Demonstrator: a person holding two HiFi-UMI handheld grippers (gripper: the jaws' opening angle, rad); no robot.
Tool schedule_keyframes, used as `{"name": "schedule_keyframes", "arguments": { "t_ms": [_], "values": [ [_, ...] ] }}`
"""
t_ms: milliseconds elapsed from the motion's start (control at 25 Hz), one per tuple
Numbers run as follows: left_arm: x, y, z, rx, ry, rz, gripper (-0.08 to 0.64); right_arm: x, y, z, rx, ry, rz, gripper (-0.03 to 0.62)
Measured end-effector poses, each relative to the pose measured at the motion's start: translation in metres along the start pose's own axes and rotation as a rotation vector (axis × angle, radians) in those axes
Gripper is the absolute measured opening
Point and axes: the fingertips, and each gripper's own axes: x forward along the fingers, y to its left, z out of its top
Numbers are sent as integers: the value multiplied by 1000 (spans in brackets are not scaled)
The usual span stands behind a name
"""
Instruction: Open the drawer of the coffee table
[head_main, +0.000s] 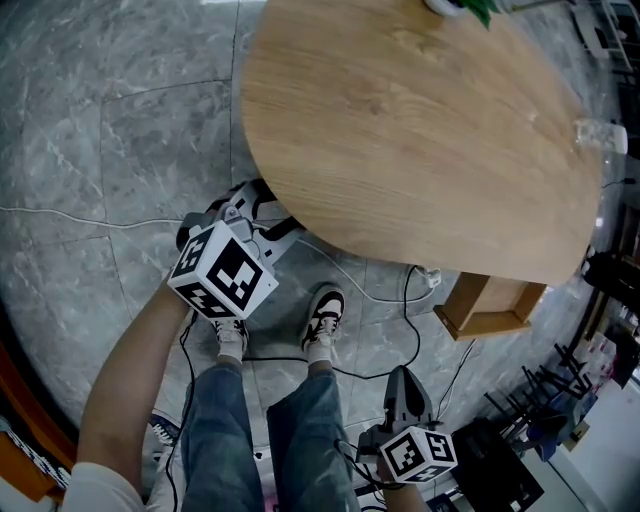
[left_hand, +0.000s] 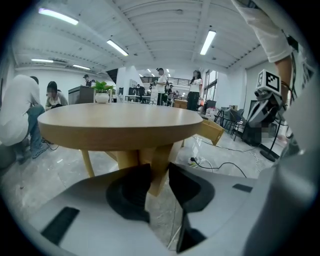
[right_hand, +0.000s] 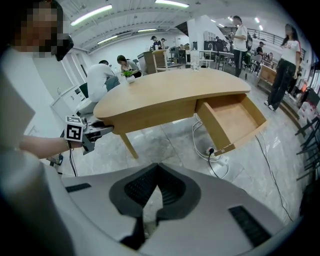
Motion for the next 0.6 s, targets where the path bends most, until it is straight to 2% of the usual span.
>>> {"name": "schedule_keyframes", "arguments": {
  "t_ms": [600],
  "values": [
    [-4,-9,-1,76,-1,-77,87,-2,-2,-12,14,7,-6,0]
  ]
}}
